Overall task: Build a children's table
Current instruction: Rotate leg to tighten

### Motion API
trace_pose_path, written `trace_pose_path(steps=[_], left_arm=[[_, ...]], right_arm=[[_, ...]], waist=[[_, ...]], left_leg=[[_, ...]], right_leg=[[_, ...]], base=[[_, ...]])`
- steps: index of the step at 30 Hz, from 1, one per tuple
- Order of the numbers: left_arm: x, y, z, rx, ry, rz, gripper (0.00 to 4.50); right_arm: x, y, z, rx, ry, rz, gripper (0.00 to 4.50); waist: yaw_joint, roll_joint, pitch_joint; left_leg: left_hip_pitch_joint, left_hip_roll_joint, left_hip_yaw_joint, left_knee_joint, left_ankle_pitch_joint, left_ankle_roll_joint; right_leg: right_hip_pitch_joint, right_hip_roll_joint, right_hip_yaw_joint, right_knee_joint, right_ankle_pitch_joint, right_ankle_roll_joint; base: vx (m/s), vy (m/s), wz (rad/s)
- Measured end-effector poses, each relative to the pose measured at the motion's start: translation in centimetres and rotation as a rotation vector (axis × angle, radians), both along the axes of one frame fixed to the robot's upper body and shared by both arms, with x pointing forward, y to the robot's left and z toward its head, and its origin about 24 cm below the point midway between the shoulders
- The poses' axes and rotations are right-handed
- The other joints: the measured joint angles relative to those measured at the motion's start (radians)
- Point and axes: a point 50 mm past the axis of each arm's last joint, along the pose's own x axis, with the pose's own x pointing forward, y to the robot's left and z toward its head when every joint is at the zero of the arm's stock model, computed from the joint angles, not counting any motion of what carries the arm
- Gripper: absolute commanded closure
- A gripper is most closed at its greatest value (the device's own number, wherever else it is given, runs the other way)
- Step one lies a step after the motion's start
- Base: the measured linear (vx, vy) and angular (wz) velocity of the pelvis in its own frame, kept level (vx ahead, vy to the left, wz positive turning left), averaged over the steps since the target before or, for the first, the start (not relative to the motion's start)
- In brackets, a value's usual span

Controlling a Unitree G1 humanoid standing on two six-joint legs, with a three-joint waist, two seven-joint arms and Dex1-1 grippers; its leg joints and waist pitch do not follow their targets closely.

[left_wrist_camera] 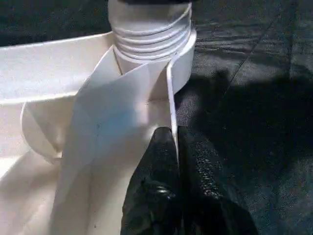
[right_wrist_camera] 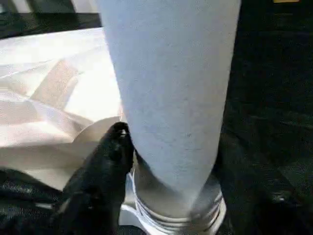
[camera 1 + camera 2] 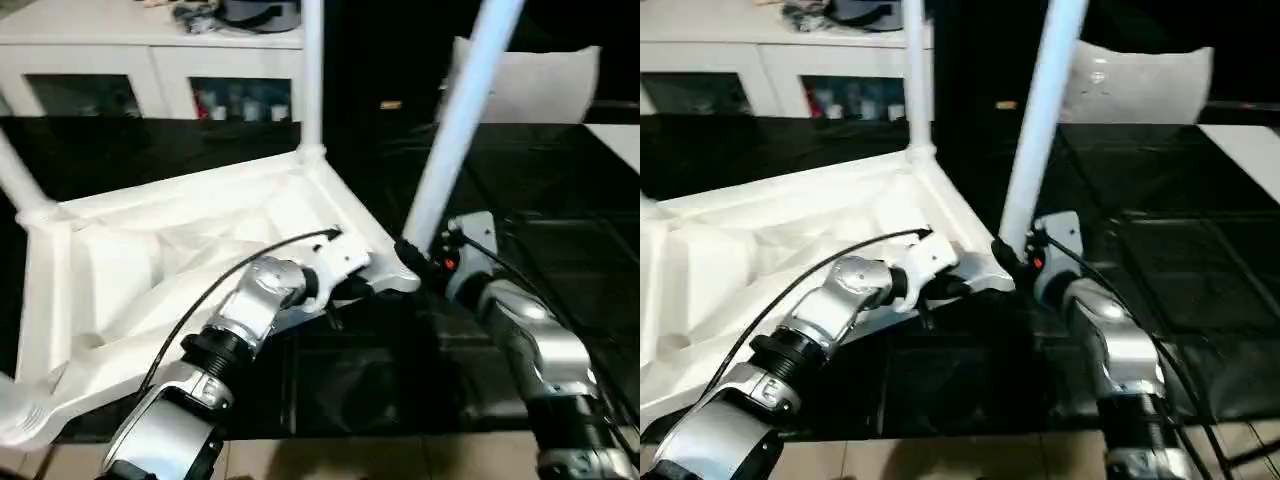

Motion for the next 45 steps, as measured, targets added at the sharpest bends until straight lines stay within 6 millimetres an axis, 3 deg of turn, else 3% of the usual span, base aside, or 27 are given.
trace_pose_path(steps=[10, 18, 27, 34, 40, 45], left_arm=[[-1.1, 3.6, 0.5, 0.021, -0.021, -0.252, 4.50], [-2.1, 5.2, 0.5, 0.056, 0.015, -0.444, 4.50], [-2.4, 5.1, 0.6, 0.092, -0.007, -0.543, 4.50], [-2.5, 4.8, 0.6, 0.092, 0.001, -0.580, 4.50], [-2.6, 4.8, 0.6, 0.085, 0.007, -0.588, 4.50], [-2.4, 4.8, 0.6, 0.061, 0.059, -0.534, 4.50]], right_arm=[[-2.6, -2.5, 1.2, -0.056, -0.014, 0.373, 0.59], [-4.6, -4.0, 1.8, -0.108, 0.022, 0.649, 0.59], [-4.9, -2.9, 1.9, -0.067, 0.081, 0.835, 1.39], [-5.0, -3.1, 1.9, -0.051, 0.104, 0.853, 1.93], [-5.1, -3.1, 1.8, -0.034, 0.116, 0.855, 2.45], [-5.4, -2.9, 1.6, 0.007, 0.130, 0.796, 2.54]], waist=[[0.054, 0.006, -0.001], [0.076, 0.005, -0.001], [0.091, 0.005, -0.001], [0.105, 0.005, -0.001], [0.107, 0.005, -0.001], [0.107, 0.005, -0.002]], left_leg=[[-0.015, 0.000, 0.001, -0.002, 0.003, 0.006], [-0.014, 0.000, 0.002, -0.001, 0.004, 0.005], [-0.015, 0.001, 0.002, 0.002, 0.004, 0.005], [-0.015, 0.001, 0.002, 0.003, 0.004, 0.005], [-0.015, 0.001, 0.002, 0.004, 0.004, 0.005], [-0.014, 0.001, 0.002, 0.004, 0.004, 0.005]], right_leg=[[-0.012, 0.000, 0.001, 0.003, 0.001, -0.007], [-0.011, 0.000, 0.002, 0.005, -0.002, -0.002], [-0.011, 0.000, 0.003, 0.006, -0.001, -0.002], [-0.011, 0.000, 0.003, 0.008, -0.002, -0.001], [-0.011, 0.000, 0.003, 0.009, -0.002, -0.001], [-0.011, 0.000, 0.004, 0.010, -0.002, -0.001]], base=[[0.000, 0.000, 0.00], [0.000, 0.000, 0.00], [0.000, 0.000, 0.00], [0.000, 0.000, 0.00], [0.000, 0.000, 0.00], [0.000, 0.000, 0.00]])
